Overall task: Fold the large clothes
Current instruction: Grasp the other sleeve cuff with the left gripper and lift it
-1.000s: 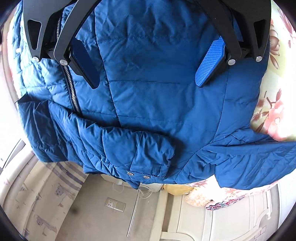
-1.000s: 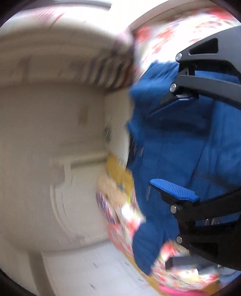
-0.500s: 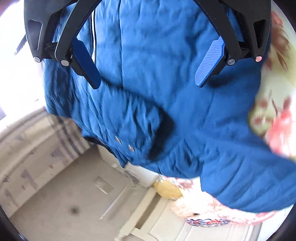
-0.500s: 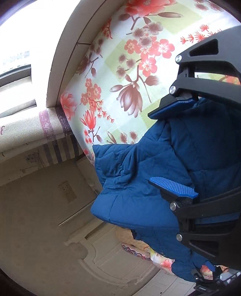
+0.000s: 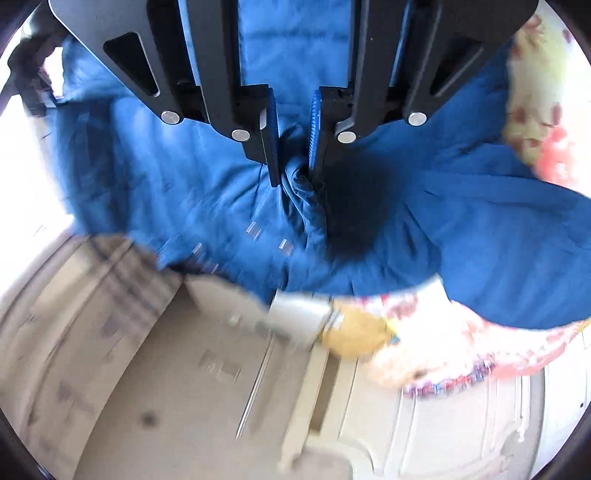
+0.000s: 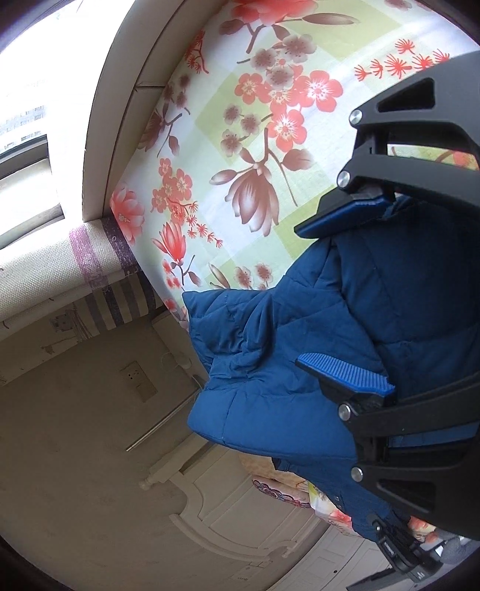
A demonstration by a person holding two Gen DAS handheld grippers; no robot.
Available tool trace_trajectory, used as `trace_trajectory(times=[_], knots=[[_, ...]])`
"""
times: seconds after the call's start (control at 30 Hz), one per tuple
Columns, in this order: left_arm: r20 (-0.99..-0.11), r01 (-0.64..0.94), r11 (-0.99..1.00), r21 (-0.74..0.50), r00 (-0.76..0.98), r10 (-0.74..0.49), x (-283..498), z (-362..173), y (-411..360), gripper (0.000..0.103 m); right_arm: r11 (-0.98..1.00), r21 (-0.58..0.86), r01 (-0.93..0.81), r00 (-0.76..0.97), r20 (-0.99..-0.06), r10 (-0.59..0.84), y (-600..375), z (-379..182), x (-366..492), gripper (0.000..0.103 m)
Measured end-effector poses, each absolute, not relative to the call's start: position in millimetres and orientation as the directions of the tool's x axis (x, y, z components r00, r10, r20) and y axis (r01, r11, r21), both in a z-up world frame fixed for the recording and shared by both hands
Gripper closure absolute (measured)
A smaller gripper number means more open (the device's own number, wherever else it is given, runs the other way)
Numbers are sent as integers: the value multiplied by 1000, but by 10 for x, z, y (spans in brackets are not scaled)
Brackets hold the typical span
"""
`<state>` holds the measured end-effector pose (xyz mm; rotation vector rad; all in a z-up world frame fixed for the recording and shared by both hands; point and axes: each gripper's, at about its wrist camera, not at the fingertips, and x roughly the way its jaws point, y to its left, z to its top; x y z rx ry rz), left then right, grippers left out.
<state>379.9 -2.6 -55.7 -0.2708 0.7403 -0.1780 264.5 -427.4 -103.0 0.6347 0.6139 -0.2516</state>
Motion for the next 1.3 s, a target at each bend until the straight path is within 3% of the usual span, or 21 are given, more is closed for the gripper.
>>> trace_trajectory(times=[0.13,0.27,0.4,0.43,0.53,0.6,0.67,0.77,0.9,1.0,1.17,1.3], knots=[[-571,67,952,-297,787,-233,3401,-235,200,91,780,481,400,797,-603,-37,-4285,-1029,2639,39],[-655,-57,984,-170,752,-69,3418,-412,395,89,780,480,403,797,-603,-41,-4282,-1023,2635,39],[-749,-83,985,-153,659,-61,3502,-680,493,89,777,479,408,795,-605,-44,-4289,-1022,2629,39],[-748,-106,987,-118,664,-18,3508,-672,452,89,778,478,409,794,-606,-45,-4287,-1021,2630,39],[-631,-270,961,-66,757,170,3286,-456,471,88,780,471,411,793,-607,-51,-4283,-1013,2631,39],[-550,-213,975,-71,823,140,3226,-318,332,79,782,468,412,793,-607,-55,-4278,-1009,2629,39],[-550,-121,992,27,827,115,3360,-356,72,4,783,466,412,793,-606,-58,-4277,-1004,2629,39],[-649,-54,998,44,758,69,3620,-672,-76,8,783,463,415,793,-606,-62,-4277,-998,2622,39],[-756,-16,999,-40,654,-19,3807,-1032,-27,8,787,456,416,792,-606,-67,-4266,-990,2618,39],[-757,-7,995,-103,650,-74,3816,-1065,71,7,794,424,435,802,-583,-129,-4226,-898,2563,39],[-761,-15,998,-63,648,-39,3820,-1117,18,5,931,195,309,829,-535,-163,-3689,-483,2782,38],[-757,-15,996,-83,652,-54,3810,-1118,29,5,984,46,174,780,-616,-109,-3263,-457,3408,37]])
